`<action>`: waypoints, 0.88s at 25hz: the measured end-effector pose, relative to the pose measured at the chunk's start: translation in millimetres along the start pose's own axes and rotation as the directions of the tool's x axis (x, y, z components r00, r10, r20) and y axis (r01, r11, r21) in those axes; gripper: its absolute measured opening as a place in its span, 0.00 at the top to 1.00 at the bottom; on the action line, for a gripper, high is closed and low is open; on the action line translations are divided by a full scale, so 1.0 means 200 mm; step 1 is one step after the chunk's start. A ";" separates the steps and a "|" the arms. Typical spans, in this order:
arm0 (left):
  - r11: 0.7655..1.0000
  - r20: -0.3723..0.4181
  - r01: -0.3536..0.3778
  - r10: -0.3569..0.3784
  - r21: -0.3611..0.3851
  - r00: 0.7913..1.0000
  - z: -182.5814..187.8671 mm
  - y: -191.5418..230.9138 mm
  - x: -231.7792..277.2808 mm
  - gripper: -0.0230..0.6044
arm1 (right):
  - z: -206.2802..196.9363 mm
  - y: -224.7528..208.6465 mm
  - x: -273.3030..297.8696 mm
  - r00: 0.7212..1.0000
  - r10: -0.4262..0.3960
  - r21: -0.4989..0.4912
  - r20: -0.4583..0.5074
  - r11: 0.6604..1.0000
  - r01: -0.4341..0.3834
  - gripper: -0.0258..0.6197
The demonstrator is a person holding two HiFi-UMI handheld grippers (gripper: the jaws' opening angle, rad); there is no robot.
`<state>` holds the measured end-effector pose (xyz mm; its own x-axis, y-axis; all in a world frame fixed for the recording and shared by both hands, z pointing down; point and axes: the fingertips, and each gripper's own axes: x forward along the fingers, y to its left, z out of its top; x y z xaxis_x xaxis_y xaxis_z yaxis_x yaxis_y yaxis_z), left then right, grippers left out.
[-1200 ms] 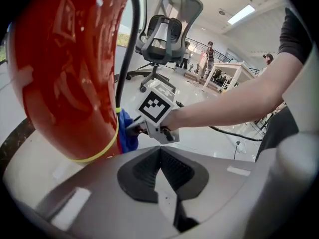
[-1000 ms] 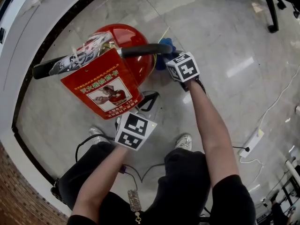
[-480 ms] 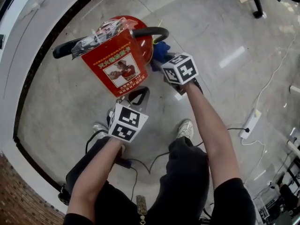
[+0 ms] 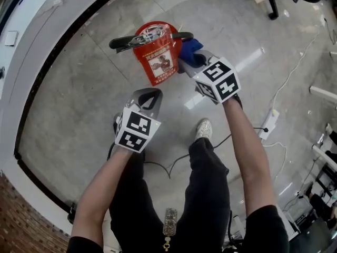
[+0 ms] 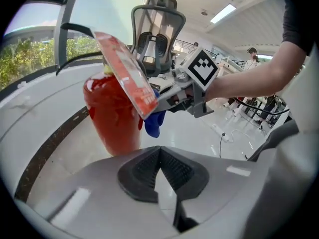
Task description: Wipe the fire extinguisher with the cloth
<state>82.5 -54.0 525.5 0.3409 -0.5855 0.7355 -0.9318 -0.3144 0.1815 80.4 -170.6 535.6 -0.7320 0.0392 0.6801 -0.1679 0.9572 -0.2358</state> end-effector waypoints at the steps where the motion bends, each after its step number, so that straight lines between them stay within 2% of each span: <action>1: 1.000 0.011 0.010 -0.010 0.001 1.000 0.03 0.00 -0.04 0.95 | 0.04 0.02 -0.04 1.000 -0.018 -0.043 -0.004 0.999 0.018 0.90; 3: 0.999 0.039 0.035 -0.036 0.012 0.999 0.08 0.01 -0.11 0.95 | 0.12 0.06 -0.13 0.997 -0.075 -0.193 -0.022 0.979 0.069 0.90; 5: 0.998 0.049 0.058 -0.060 0.034 0.997 0.11 0.03 -0.16 0.95 | 0.20 0.10 -0.20 0.991 -0.133 -0.354 -0.028 0.928 0.115 0.90; 7: 0.995 0.055 0.071 -0.075 0.064 0.996 0.11 0.07 -0.20 0.95 | 0.29 0.15 -0.26 0.988 -0.155 -0.418 0.011 0.897 0.145 0.90; 12: 0.989 0.079 0.069 -0.079 0.129 0.994 0.06 0.14 -0.19 0.95 | 0.35 0.24 -0.30 0.980 -0.129 -0.431 0.151 0.884 0.183 0.90; 16: 0.992 0.129 0.043 -0.058 0.121 0.990 0.03 0.19 -0.09 0.95 | 0.31 0.21 -0.31 0.946 -0.144 -0.379 0.291 0.890 0.252 0.90; 18: 0.992 0.145 0.041 -0.058 0.118 0.988 0.01 0.19 -0.02 0.95 | 0.20 0.19 -0.25 0.945 -0.140 -0.395 0.294 0.883 0.253 0.90; 22: 0.990 0.156 0.048 -0.070 0.135 0.985 -0.08 0.17 0.10 0.95 | -0.17 0.20 0.03 0.979 -0.084 -0.464 0.187 0.871 0.164 0.90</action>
<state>56.0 -64.2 556.2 0.4202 -0.6718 0.6100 -0.8887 -0.4406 0.1270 92.0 -122.0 553.5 -0.8256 -0.0961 0.5560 0.0403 0.9728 0.2280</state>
